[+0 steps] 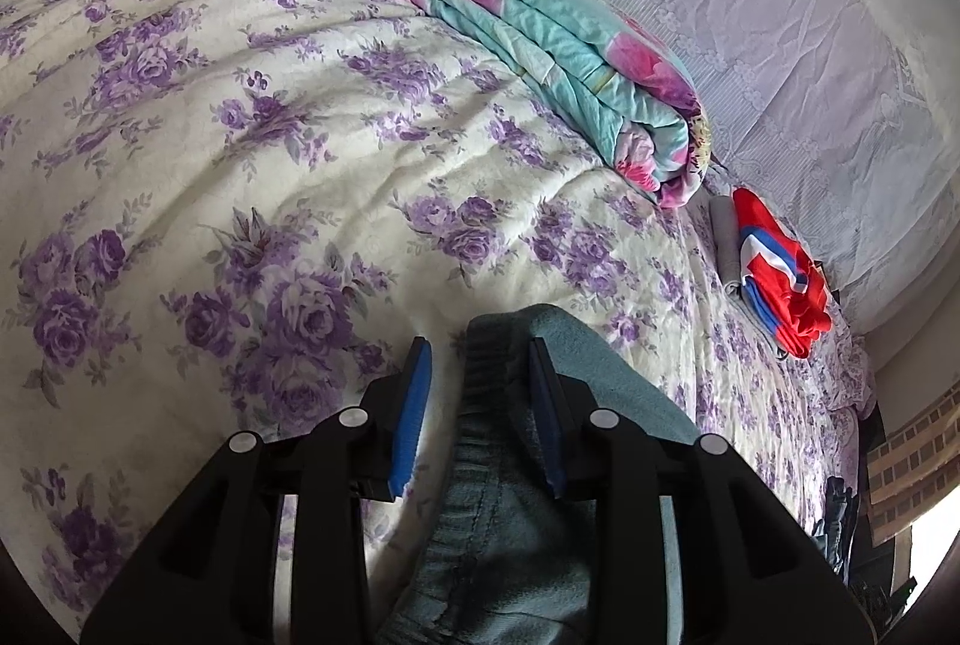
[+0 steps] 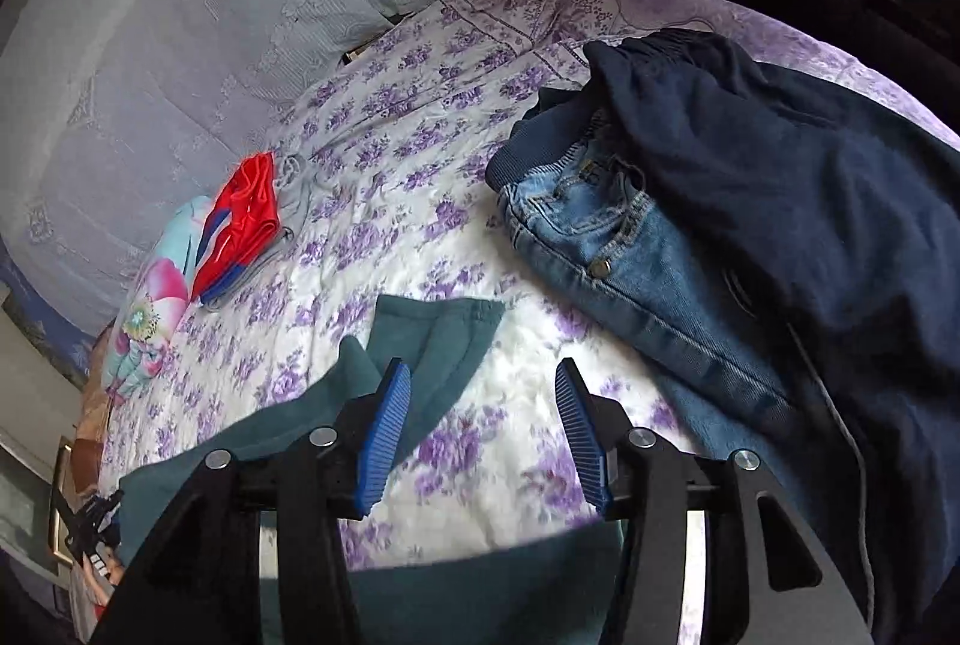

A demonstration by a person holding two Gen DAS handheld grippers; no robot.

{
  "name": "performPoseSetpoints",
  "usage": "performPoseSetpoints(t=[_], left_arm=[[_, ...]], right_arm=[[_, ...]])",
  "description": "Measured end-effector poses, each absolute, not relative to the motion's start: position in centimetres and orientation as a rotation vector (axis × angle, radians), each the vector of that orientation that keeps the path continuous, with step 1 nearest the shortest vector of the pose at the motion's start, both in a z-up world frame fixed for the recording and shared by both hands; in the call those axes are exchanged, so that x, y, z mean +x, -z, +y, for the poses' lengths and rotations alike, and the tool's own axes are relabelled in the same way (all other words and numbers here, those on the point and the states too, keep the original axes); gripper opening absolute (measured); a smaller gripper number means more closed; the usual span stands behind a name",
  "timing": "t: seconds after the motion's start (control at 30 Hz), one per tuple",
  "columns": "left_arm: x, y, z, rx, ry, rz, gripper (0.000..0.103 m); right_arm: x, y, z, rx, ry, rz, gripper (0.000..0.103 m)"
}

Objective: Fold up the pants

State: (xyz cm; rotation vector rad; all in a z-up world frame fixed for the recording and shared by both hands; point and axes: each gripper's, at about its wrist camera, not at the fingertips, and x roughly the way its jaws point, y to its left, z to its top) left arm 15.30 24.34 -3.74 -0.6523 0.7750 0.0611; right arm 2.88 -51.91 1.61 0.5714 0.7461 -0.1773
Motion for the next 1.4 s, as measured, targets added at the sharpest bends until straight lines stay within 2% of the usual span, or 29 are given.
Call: performPoseSetpoints(t=[0.13, 0.27, 0.4, 0.47, 0.5, 0.53, 0.57, 0.63, 0.7, 0.73, 0.77, 0.97, 1.2, 1.4], left_arm=[[15.5, 3.9, 24.5, -0.66, -0.062, 0.782, 0.032], [15.6, 3.9, 24.3, -0.647, -0.073, 0.782, 0.033], [15.8, 3.9, 24.1, -0.63, -0.078, 0.788, 0.033], [15.9, 3.9, 24.1, -0.628, -0.078, 0.791, 0.033], [15.9, 3.9, 24.1, -0.626, -0.077, 0.792, 0.033], [16.0, 3.9, 24.0, -0.62, -0.078, 0.794, 0.033], [16.0, 3.9, 23.9, -0.613, -0.08, 0.797, 0.033], [16.2, 3.7, 23.5, -0.587, -0.092, 0.803, 0.032], [16.3, 3.1, 23.1, -0.552, -0.095, 0.805, 0.017], [16.4, 2.7, 22.8, -0.541, -0.08, 0.8, 0.006], [16.3, 1.9, 22.5, -0.517, -0.082, 0.782, 0.004], [15.9, -1.8, 21.4, -0.437, -0.061, 0.693, 0.003], [16.0, -2.7, 23.5, -0.47, -0.079, 0.693, 0.0], [17.5, 0.3, 25.4, -0.597, -0.009, 0.855, 0.0]], right_arm=[[9.4, -0.5, -50.9, 0.55, 0.091, 0.801, 0.052], [14.5, 0.3, -47.6, 0.405, -0.005, 0.891, 0.052], [16.7, 2.9, -45.8, 0.297, -0.022, 0.992, 0.052], [16.1, 3.4, -44.9, 0.199, -0.003, 0.96, 0.048], [15.7, 3.3, -44.7, 0.167, 0.007, 0.947, 0.035], [15.3, 3.1, -44.9, 0.181, 0.007, 0.935, 0.011], [14.9, 2.9, -45.5, 0.222, 0.004, 0.922, 0.007], [13.8, 1.7, -46.4, 0.252, 0.041, 0.863, 0.006], [12.8, 0.0, -47.4, 0.255, 0.072, 0.798, 0.006], [12.3, -1.0, -48.0, 0.267, 0.087, 0.771, 0.006], [11.9, -1.8, -48.8, 0.281, 0.102, 0.747, 0.006], [10.6, -4.0, -51.8, 0.367, 0.153, 0.664, 0.006], [11.2, -3.0, -51.6, 0.399, 0.16, 0.676, 0.006], [12.0, -1.7, -51.5, 0.417, 0.159, 0.714, 0.007]])
